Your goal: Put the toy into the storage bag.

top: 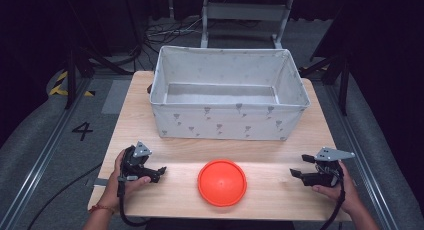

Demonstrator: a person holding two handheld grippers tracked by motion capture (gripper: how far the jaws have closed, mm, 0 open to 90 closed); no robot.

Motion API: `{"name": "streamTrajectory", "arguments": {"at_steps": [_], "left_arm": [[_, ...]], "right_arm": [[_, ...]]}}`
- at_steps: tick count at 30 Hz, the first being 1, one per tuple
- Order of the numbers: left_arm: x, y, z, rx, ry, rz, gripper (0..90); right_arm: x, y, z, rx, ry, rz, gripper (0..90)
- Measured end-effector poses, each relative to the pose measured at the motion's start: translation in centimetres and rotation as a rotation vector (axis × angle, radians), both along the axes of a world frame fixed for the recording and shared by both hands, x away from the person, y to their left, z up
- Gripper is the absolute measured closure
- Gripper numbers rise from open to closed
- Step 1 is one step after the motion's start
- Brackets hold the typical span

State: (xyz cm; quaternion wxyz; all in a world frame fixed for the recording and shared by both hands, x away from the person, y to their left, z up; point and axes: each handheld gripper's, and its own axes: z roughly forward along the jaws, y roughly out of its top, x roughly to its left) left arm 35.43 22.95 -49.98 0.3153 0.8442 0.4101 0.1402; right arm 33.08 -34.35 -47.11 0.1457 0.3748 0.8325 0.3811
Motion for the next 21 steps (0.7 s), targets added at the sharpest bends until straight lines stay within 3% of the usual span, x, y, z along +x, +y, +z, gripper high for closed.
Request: {"name": "streamTrajectory", "arguments": {"at_steps": [8,12,13,17,21], "left_arm": [[0.0,0.0,0.0,0.000,0.000,-0.001,0.2],[0.0,0.0,0.0,0.000,0.000,0.000,0.2],[0.0,0.0,0.0,0.000,0.000,0.000,0.2],[0.0,0.0,0.0,0.001,0.000,-0.002,0.2],[0.0,0.0,0.0,0.001,0.000,-0.002,0.3]], "right_arm": [[0.1,4.2,1.8,0.013,-0.002,0.114,28.2],[0.4,7.2,2.2,0.017,0.007,0.189,27.7],[0.6,8.8,2.3,0.004,0.012,0.223,27.3],[1.2,11.7,1.8,-0.017,0.024,0.281,27.3],[2.1,14.5,0.4,-0.040,0.072,0.343,26.5]]}}
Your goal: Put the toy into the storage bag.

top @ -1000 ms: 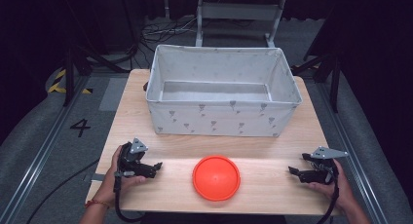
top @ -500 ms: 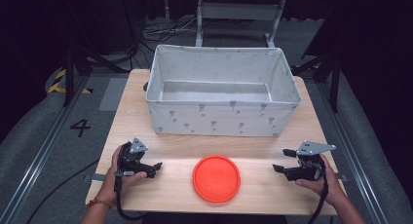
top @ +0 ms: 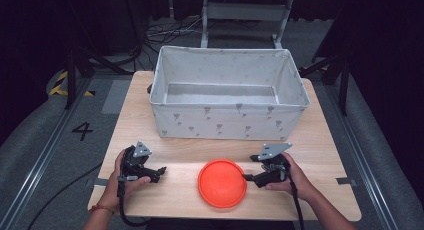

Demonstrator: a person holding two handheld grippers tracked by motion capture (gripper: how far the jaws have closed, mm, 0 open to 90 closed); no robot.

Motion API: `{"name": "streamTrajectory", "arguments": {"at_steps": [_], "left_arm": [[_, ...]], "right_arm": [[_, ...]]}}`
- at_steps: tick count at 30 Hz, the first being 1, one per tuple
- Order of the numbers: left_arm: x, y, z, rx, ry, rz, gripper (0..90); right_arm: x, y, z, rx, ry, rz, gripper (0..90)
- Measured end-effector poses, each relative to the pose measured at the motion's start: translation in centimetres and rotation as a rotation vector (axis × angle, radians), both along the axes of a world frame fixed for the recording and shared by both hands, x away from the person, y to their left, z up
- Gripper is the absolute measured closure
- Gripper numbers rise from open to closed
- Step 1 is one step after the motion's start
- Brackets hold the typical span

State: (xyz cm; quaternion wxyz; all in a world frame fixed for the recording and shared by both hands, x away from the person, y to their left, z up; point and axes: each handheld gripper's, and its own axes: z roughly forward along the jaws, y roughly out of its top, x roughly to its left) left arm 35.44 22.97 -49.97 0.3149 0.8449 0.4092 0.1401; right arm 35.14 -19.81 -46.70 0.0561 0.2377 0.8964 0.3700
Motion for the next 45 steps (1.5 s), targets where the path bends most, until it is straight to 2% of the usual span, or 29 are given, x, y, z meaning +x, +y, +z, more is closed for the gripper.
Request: {"name": "streamTrajectory", "arguments": {"at_steps": [1,5,10,15,18,20,22,24,27,29,32,34,36,37,41,45], "left_arm": [[0.0,0.0,0.0,0.000,0.000,0.000,0.3],[0.0,0.0,0.0,0.001,-0.002,-0.001,0.3],[0.0,0.0,0.0,0.001,-0.001,0.000,0.3],[0.0,0.0,0.0,0.001,-0.001,0.000,0.3],[0.0,0.0,0.0,0.002,-0.002,-0.001,0.3],[0.0,0.0,0.0,0.002,-0.002,-0.001,0.3],[0.0,0.0,0.0,0.003,-0.003,0.000,0.3],[0.0,0.0,0.0,0.002,-0.002,-0.001,0.3],[0.0,0.0,0.0,0.002,-0.002,-0.001,0.3],[0.0,0.0,0.0,0.002,-0.002,-0.002,0.3],[0.0,0.0,0.0,0.002,-0.003,-0.004,0.3],[0.0,0.1,0.0,0.003,-0.003,-0.006,0.4],[0.0,0.1,0.0,0.003,-0.003,-0.006,0.4],[0.0,0.1,0.0,0.003,-0.003,-0.006,0.4],[0.0,0.1,0.0,0.003,-0.004,-0.006,0.4],[0.0,0.1,0.0,0.003,-0.003,-0.006,0.5]], "right_arm": [[0.0,0.0,0.0,0.000,0.000,0.000,26.5],[0.4,2.0,-1.1,-0.020,0.024,0.039,25.5],[0.9,2.9,-2.3,0.004,0.081,0.026,22.1],[0.7,3.3,-2.6,0.008,0.067,0.031,22.4],[0.1,3.6,-2.6,0.008,0.042,0.045,30.9],[-0.2,3.7,-2.6,0.001,0.032,0.051,32.5],[-0.1,3.6,-2.6,0.014,0.031,0.036,37.8],[0.1,3.5,-2.5,0.023,0.041,0.017,46.3],[0.8,2.9,-2.6,0.066,0.094,-0.020,58.6],[1.0,2.8,-2.5,0.070,0.108,-0.023,60.9],[1.4,2.3,-2.2,0.101,0.127,-0.018,69.7],[1.6,2.0,-1.9,0.116,0.148,-0.016,73.0],[1.6,1.6,-1.5,0.151,0.155,-0.009,76.6],[1.6,1.5,-1.3,0.153,0.155,-0.006,77.5],[1.2,0.9,0.1,0.189,0.139,0.023,81.3],[0.5,0.3,2.1,0.172,0.062,0.037,82.1]]}}
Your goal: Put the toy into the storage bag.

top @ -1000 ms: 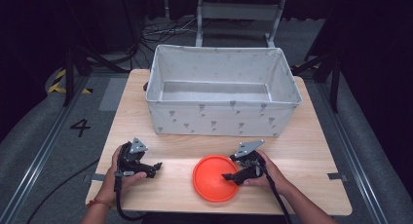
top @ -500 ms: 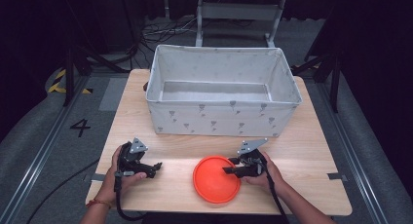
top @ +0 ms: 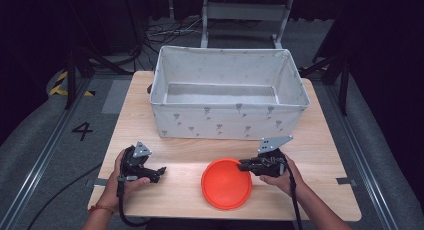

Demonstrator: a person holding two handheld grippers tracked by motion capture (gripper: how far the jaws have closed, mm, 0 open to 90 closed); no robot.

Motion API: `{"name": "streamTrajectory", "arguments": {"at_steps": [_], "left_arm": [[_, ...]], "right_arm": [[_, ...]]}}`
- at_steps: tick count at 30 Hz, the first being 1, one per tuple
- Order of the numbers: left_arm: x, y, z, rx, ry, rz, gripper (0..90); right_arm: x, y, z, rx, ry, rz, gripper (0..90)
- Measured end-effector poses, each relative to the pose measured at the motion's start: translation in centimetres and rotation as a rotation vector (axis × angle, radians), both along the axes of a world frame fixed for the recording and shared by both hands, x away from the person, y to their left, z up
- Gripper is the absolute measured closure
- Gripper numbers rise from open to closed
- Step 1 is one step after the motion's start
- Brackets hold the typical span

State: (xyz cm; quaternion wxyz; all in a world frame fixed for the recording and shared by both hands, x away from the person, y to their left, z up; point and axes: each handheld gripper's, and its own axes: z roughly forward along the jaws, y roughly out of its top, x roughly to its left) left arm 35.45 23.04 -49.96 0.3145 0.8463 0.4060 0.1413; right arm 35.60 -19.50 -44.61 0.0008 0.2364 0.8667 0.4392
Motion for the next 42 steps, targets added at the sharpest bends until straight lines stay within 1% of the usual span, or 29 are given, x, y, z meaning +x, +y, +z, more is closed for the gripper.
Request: {"name": "streamTrajectory", "arguments": {"at_steps": [3,4,6,7,9,10,13,14,15,16,17,18,19,23,26,29,32,33,36,38,42], "left_arm": [[0.0,0.0,0.0,0.000,0.000,0.000,0.4],[0.0,0.0,0.0,0.000,0.000,0.000,0.4],[0.0,0.0,0.0,0.000,0.000,0.000,0.5],[0.0,0.0,0.0,0.000,0.000,0.000,0.5],[0.0,0.0,0.0,0.000,0.000,0.000,0.4],[0.0,0.0,0.0,0.000,0.000,0.000,0.5],[0.0,0.0,0.0,0.000,0.000,0.000,0.5],[0.0,0.0,0.0,0.000,0.000,0.000,0.5],[0.0,0.0,0.0,0.000,0.000,0.000,0.5],[0.0,0.0,0.0,0.000,0.000,0.000,0.5],[0.0,0.0,0.0,0.000,0.000,0.000,0.4],[0.0,0.0,0.0,0.000,0.000,0.000,0.4],[0.0,0.0,0.0,0.000,0.000,0.000,0.5],[0.0,0.0,0.0,0.000,0.000,0.000,0.4],[0.0,0.0,0.0,0.000,0.000,0.000,0.5],[0.0,0.0,0.0,0.000,0.000,0.000,0.5],[0.0,0.0,0.0,0.000,0.000,0.000,0.4],[0.0,0.0,0.0,0.000,0.000,0.000,0.4],[0.0,0.0,0.0,0.000,0.000,0.000,0.5],[0.0,0.0,0.0,0.000,0.000,0.000,0.5],[0.0,0.0,0.0,0.000,0.000,0.000,0.5]], "right_arm": [[-0.4,-0.6,1.5,-0.021,-0.060,-0.005,82.3],[-0.6,-0.8,2.0,-0.044,-0.089,-0.007,82.4],[-0.7,-1.3,2.7,-0.042,-0.107,-0.011,82.4],[-0.9,-1.5,3.1,-0.064,-0.129,-0.015,82.4],[-1.0,-1.9,3.6,-0.071,-0.148,0.000,82.4],[-1.1,-2.1,4.0,-0.087,-0.162,0.003,82.5],[-1.3,-2.6,5.0,-0.104,-0.180,0.005,82.5],[-1.3,-2.6,5.0,-0.104,-0.180,0.005,82.5],[-1.5,-3.0,6.0,-0.130,-0.210,0.005,82.5],[-1.5,-3.1,6.4,-0.134,-0.219,0.003,82.5],[-1.5,-3.1,6.4,-0.134,-0.219,0.003,82.5],[-1.7,-3.4,7.1,-0.140,-0.225,0.000,82.5],[-1.8,-3.8,7.9,-0.152,-0.243,-0.002,82.5],[-2.3,-4.7,9.7,-0.178,-0.282,-0.022,82.5],[-2.6,-5.3,10.8,-0.190,-0.302,-0.033,82.5],[-2.7,-5.9,11.7,-0.187,-0.315,-0.044,82.5],[-3.0,-6.5,12.8,-0.166,-0.327,-0.058,82.5],[-3.0,-6.5,12.8,-0.166,-0.327,-0.058,82.5],[-3.2,-7.1,14.1,-0.140,-0.340,-0.067,82.5],[-3.2,-7.4,14.8,-0.137,-0.346,-0.075,82.5],[-3.2,-7.9,16.5,-0.138,-0.374,-0.096,82.5]]}}
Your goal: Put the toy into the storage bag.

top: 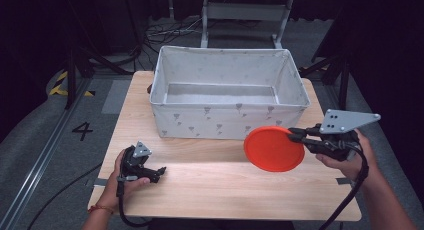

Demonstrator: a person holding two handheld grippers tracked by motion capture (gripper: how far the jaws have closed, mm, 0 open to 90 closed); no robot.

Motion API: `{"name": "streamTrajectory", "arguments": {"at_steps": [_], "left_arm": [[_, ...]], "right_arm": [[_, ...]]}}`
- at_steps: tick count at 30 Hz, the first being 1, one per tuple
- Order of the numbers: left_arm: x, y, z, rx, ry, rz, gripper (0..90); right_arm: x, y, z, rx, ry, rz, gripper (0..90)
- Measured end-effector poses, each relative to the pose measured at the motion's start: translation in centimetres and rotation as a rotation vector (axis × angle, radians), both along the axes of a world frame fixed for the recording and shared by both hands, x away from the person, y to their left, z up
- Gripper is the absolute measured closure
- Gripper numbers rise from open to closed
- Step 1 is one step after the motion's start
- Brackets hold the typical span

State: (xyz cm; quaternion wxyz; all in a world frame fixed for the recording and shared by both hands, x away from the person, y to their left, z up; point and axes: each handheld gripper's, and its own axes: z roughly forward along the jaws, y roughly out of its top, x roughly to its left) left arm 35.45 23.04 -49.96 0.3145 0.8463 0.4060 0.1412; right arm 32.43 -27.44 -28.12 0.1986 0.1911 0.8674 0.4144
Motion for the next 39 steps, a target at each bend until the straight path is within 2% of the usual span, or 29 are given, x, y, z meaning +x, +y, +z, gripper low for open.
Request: {"name": "streamTrajectory", "arguments": {"at_steps": [6,14,17,22,24,31,37,38,39], "left_arm": [[0.0,0.0,0.0,0.000,0.000,0.000,0.5],[0.0,0.0,0.0,0.000,0.000,0.000,0.4],[0.0,0.0,0.0,0.000,0.000,0.000,0.5],[0.0,0.0,0.0,0.000,0.000,0.000,0.4],[0.0,0.0,0.0,0.000,0.000,0.000,0.4],[0.0,0.0,0.0,0.000,0.000,0.000,0.5],[0.0,0.0,0.0,0.000,0.000,0.000,0.4],[0.0,0.0,0.0,0.000,0.000,0.000,0.4],[0.0,0.0,0.0,0.000,0.000,-0.001,0.4]], "right_arm": [[0.4,-0.4,3.1,0.007,-0.042,-0.018,82.5],[2.0,-0.4,6.0,0.012,-0.072,-0.045,82.6],[2.7,-0.4,6.6,0.001,-0.082,-0.058,82.6],[4.1,-0.5,7.8,0.005,-0.089,-0.077,82.5],[4.9,-0.7,8.7,0.014,-0.102,-0.095,82.5],[6.4,-0.9,10.2,0.022,-0.119,-0.125,82.5],[8.8,-0.8,11.1,0.020,-0.121,-0.152,82.5],[8.8,-0.8,11.1,0.020,-0.121,-0.152,82.5],[9.5,-0.7,11.1,0.011,-0.124,-0.162,82.5]]}}
